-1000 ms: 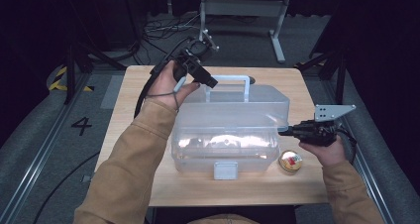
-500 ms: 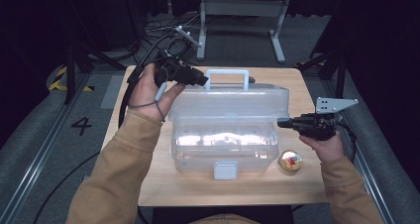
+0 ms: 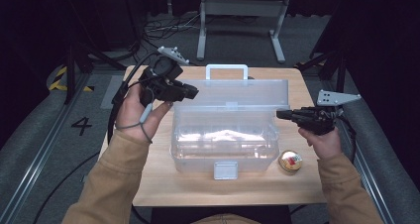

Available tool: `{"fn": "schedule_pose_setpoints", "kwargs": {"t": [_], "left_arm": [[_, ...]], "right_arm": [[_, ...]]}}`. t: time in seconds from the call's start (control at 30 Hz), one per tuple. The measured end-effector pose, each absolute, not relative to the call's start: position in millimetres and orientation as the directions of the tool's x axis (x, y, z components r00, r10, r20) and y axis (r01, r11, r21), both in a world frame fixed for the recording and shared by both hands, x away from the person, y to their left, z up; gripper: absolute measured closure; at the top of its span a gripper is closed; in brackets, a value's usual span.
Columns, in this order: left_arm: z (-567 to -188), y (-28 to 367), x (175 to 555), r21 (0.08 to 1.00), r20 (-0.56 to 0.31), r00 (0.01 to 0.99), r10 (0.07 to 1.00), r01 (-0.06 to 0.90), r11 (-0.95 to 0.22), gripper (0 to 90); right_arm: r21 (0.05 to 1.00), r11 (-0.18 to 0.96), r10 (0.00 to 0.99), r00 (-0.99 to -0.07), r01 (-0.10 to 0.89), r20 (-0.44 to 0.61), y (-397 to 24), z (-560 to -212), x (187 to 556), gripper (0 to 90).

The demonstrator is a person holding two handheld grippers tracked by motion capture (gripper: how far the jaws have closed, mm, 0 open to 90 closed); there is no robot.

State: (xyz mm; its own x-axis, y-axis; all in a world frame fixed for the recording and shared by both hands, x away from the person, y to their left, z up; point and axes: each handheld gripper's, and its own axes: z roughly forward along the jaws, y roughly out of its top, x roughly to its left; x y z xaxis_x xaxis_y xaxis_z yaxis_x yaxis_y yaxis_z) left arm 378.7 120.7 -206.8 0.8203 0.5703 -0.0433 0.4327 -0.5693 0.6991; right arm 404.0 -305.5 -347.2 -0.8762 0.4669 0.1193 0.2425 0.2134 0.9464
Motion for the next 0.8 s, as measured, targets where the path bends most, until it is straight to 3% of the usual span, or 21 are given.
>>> {"fn": "schedule_pose_setpoints", "kwargs": {"t": [0.6,0.8], "left_arm": [[-270.1,139.9,346.8,0.75,-0.076,0.795,0.602,0.443,-0.49,81.2],[-298.0,153.3,351.8,0.77,-0.129,0.761,0.636,0.481,-0.419,78.8]], "right_arm": [[0.954,0.165,0.51,-0.85,0.25,0.134,-307.5,-346.1,400.3,90.0],[0.954,0.162,0.512,-0.848,0.251,0.136,-307.1,-346.5,399.7,90.0]]}}
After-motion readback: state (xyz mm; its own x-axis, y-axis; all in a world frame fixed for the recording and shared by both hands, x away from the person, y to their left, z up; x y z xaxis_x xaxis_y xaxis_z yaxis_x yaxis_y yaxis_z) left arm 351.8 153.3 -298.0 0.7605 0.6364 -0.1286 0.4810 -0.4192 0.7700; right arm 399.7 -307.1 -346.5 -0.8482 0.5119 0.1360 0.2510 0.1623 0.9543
